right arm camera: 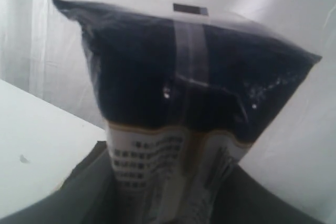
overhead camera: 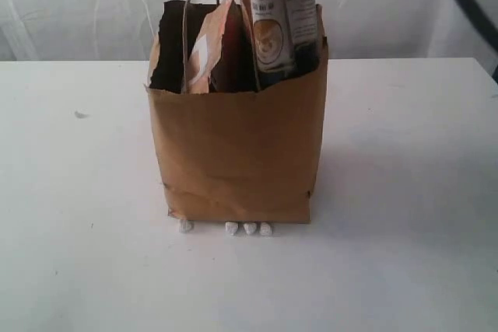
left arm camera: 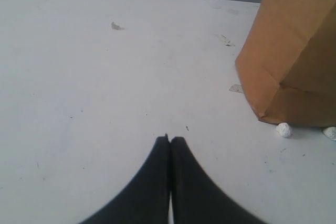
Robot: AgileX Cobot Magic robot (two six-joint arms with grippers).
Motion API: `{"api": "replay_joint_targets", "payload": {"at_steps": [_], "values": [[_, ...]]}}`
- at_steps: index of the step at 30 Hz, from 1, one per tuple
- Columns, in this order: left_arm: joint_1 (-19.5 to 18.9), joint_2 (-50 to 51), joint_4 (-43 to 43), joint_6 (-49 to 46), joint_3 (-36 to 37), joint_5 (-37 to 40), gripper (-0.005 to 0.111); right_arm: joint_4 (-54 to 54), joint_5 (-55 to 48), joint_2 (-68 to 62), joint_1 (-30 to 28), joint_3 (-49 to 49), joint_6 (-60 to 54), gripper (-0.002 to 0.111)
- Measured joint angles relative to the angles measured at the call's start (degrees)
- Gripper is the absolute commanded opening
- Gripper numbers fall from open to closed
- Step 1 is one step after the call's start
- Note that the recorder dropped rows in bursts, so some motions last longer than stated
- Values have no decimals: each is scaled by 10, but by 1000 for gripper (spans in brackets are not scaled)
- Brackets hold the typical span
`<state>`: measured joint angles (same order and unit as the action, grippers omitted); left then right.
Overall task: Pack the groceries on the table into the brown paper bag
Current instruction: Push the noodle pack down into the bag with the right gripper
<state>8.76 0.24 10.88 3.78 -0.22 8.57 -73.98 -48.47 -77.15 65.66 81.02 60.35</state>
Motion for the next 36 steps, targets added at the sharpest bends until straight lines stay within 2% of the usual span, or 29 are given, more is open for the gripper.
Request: {"api": "replay_joint_targets", "payload": {"at_steps": [13, 23, 36], "values": [[0, 0, 0, 0, 0, 0, 0, 18, -59, -49, 0, -5, 41, 0], [0, 0, 0, 0, 0, 0, 0, 5, -77, -63, 0, -64, 182, 0], [0, 0, 0, 0, 0, 0, 0, -10, -93, -63, -14, -121, 239, 0]]}}
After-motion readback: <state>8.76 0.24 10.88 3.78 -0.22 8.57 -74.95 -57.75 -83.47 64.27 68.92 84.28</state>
